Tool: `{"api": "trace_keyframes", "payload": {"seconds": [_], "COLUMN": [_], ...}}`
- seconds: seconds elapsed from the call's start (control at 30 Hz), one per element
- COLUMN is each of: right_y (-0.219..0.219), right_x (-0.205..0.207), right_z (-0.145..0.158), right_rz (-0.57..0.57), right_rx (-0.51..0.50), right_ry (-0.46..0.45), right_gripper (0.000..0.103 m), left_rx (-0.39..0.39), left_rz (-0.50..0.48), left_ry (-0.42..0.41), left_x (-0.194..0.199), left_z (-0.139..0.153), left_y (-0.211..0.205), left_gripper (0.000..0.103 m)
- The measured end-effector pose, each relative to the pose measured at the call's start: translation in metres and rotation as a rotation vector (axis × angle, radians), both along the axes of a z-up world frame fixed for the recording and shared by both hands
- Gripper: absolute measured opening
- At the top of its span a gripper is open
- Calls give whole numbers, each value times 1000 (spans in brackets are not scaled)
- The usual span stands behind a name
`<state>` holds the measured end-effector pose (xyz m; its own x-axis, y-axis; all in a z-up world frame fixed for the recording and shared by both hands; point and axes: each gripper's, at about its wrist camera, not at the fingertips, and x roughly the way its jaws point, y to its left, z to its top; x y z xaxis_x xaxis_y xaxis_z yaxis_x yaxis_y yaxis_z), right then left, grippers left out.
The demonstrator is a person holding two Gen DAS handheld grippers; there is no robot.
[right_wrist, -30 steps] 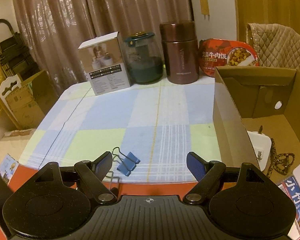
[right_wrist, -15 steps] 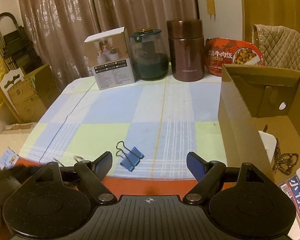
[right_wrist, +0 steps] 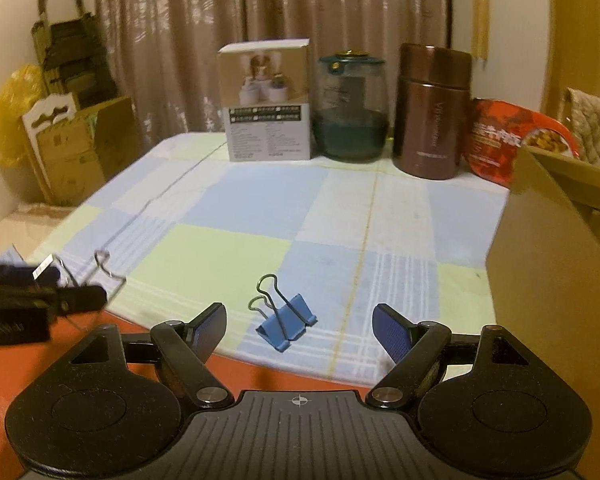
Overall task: Organize rigid objects
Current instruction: 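Grasp the metal wire stand with the left tool while the right tool grasps the blue binder clip, then carry the wire stand and blue binder clip over the cardboard box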
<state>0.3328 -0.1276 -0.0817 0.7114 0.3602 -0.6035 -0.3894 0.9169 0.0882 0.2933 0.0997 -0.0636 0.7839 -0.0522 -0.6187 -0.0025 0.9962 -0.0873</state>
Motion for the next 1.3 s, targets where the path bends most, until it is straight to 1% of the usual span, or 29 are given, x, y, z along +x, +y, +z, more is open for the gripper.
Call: {"api": "trace_keyframes", "payload": {"seconds": [0.13,0.2,0.3,0.47,0.63,0.67,0.7,0.73,0.83,1.03,1.2,1.3], "right_y": [7,11,15,13,9,8,8,10,17,22,24,20], "right_x": [11,16,25,39,50,52,50,48,43,35,24,16], "right_z": [-20,-29,-44,-50,-54,-54,-53,-52,-48,-41,-21,-8], "right_rz": [53,85,118,144,162,159,156,167,182,165,139,106], "right_rx": [-63,-113,-171,-147,-53,-38,-31,-32,-45,-50,-44,-21], "right_ry": [-9,-19,-26,-61,-41,-35,-40,-49,-38,-12,-19,-9], "right_gripper": [78,78,73,71,67,64,54,40,38,38,38,38], "left_rx": [-16,-19,-17,-26,-23,-23,-21,-19,-15,-9,-19,-27], "left_rz": [-11,-12,-14,-13,-20,-21,-22,-23,-29,-43,-47,-47], "left_ry": [-1,-1,-4,-4,-1,0,1,4,12,8,-4,-18], "left_x": [9,12,15,18,19,19,20,20,21,20,15,6], "left_z": [-2,-2,-3,-3,-5,-5,-6,-6,-9,-10,-6,0], "left_y": [-1,0,1,3,2,2,1,0,-1,-3,-3,-4], "left_gripper": [65,65,65,65,65,65,65,65,65,65,65,65]}}
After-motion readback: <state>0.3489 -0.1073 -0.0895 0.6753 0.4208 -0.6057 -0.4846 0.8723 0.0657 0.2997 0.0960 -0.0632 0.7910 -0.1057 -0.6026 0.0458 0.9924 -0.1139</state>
